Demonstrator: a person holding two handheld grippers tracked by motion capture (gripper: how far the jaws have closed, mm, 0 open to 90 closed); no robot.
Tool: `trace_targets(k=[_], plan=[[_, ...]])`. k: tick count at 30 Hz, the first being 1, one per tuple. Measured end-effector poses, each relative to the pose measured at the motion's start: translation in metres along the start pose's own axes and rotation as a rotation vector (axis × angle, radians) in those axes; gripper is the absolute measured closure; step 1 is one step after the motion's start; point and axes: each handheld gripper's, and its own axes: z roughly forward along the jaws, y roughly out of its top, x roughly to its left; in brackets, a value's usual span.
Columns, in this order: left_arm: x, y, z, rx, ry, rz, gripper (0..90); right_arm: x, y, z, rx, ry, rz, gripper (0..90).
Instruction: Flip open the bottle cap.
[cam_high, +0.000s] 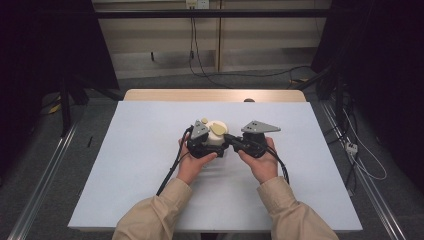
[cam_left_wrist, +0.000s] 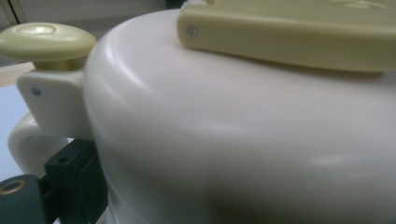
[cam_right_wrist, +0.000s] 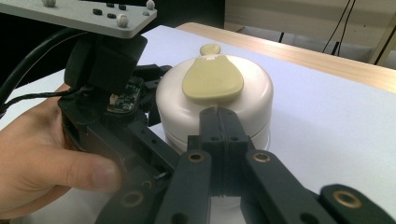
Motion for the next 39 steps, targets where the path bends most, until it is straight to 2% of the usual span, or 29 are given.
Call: trace_targets(k=[22,39], plan=[[0.000,0.000,0.000,0.005,0.005,0.006,5.1,0.004,0.012,0.002,-0.009,0.001,-0.024,90.0],[-0.001,0.000,0.000,0.005,0.005,0.004,5.1,0.004,0.015,0.004,-0.014,-0.003,-0.020,90.0]])
